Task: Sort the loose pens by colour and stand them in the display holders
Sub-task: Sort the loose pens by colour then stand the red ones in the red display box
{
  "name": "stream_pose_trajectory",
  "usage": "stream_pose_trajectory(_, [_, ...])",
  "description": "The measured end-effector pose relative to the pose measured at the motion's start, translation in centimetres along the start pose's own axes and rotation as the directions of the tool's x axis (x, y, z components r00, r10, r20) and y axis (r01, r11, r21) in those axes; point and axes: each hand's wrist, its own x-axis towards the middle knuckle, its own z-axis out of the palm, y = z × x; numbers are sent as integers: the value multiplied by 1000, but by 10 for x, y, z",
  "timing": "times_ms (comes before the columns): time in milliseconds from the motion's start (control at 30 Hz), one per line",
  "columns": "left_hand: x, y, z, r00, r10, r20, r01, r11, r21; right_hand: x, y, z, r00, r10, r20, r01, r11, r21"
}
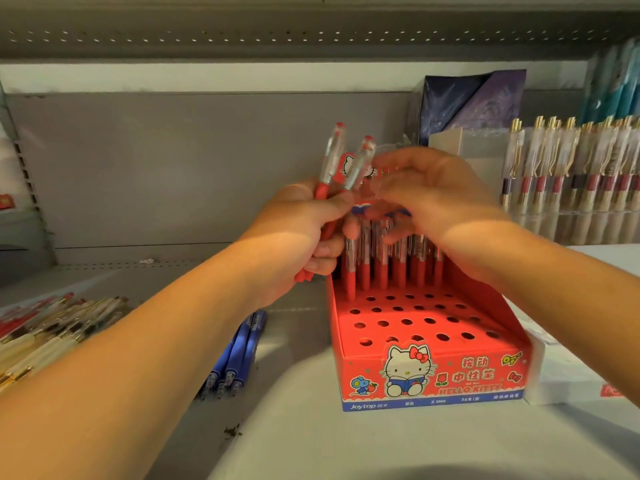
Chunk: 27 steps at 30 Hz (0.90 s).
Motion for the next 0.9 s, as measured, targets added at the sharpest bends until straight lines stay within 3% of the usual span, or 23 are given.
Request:
stream_pose_trajectory(100, [-4,-4,2,989,-44,142,34,997,71,-2,-6,-1,1000,2,-24,2,980,198])
stream_pose_trajectory(167, [-5,-5,3,987,-47,152,33,995,96,-4,-6,0,999,-10,-35,19,967,253])
stream_pose_trajectory(333, [-1,-1,5,998,-1,-66,11,987,157,2,-6,-4,983,40,-180,28,932,362])
stream_pose_trajectory(467, [5,-2,-2,969,81,-235,-21,968,249,6,-9,-14,979,15,-205,39,966,257])
stream_pose_trajectory(633, [1,6,-2,964,-40,-263,44,999,11,3,-1,-10,987,-76,-144,71,997,-39])
stream_pose_trajectory(767, [2,11,-3,940,-77,-333,43,993,-106,4,4,-7,988,-97,-121,83,990,-118])
stream_pose_trajectory(900, [4,9,-3,933,43,-357,-34,999,32,4,7,-6,991,-99,-88,85,986,-146])
